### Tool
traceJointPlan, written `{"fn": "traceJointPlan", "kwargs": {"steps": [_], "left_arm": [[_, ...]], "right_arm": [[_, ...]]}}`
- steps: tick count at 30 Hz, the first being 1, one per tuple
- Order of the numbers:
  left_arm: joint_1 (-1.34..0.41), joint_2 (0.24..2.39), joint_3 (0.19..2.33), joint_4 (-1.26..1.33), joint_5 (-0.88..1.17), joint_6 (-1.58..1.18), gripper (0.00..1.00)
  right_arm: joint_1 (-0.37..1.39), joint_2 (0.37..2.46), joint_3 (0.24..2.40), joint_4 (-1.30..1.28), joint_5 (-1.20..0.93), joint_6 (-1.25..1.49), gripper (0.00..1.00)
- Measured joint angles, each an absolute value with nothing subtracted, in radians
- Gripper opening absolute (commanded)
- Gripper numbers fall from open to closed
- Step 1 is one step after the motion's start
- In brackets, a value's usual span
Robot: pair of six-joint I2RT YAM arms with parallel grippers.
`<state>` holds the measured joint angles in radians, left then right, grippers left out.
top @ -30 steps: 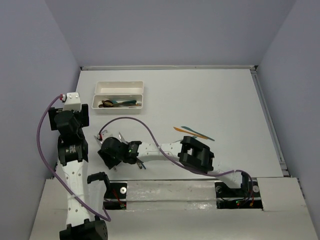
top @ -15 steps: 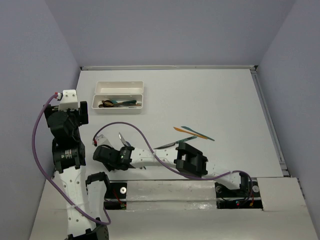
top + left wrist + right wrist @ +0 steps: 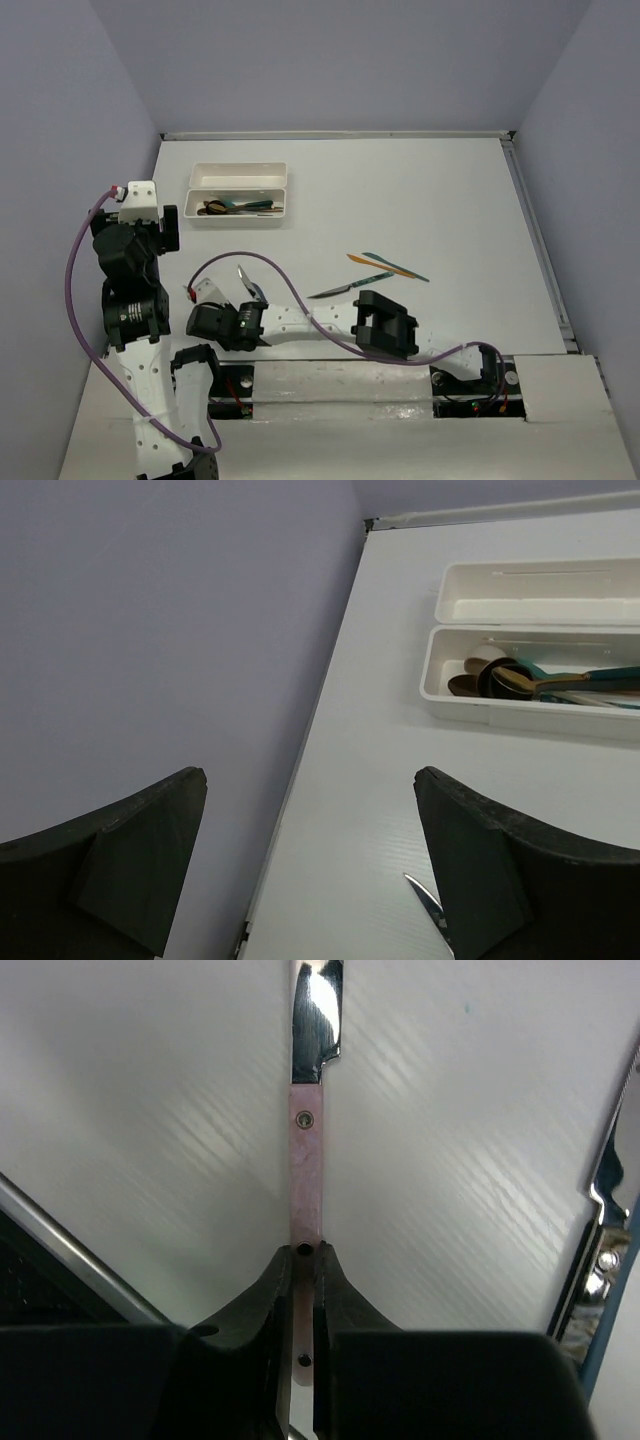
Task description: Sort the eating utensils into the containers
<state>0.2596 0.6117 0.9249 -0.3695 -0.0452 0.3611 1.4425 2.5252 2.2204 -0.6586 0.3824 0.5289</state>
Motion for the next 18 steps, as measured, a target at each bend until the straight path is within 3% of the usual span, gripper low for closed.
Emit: {"fn": "traceJointPlan", "kwargs": {"steps": [10, 14, 18], "left_arm": [[0.260, 0.611, 0.924, -0.403, -0.026, 0.369, 0.99], [0.260, 0.613, 0.924, -0.411, -0.006, 0.368, 0.99], [0.260, 0.613, 0.924, -0.416, 0.007, 0.366, 0.99]], "right_arm": [[1.454, 2.189, 1.672, -0.589, 0.316, 0.620, 0.00], [1.454, 2.135, 1.584, -0.553, 0.313, 0.635, 0.24], [1.455, 2.147, 1.599, -0.553, 0.313, 0.613, 0.34]]}}
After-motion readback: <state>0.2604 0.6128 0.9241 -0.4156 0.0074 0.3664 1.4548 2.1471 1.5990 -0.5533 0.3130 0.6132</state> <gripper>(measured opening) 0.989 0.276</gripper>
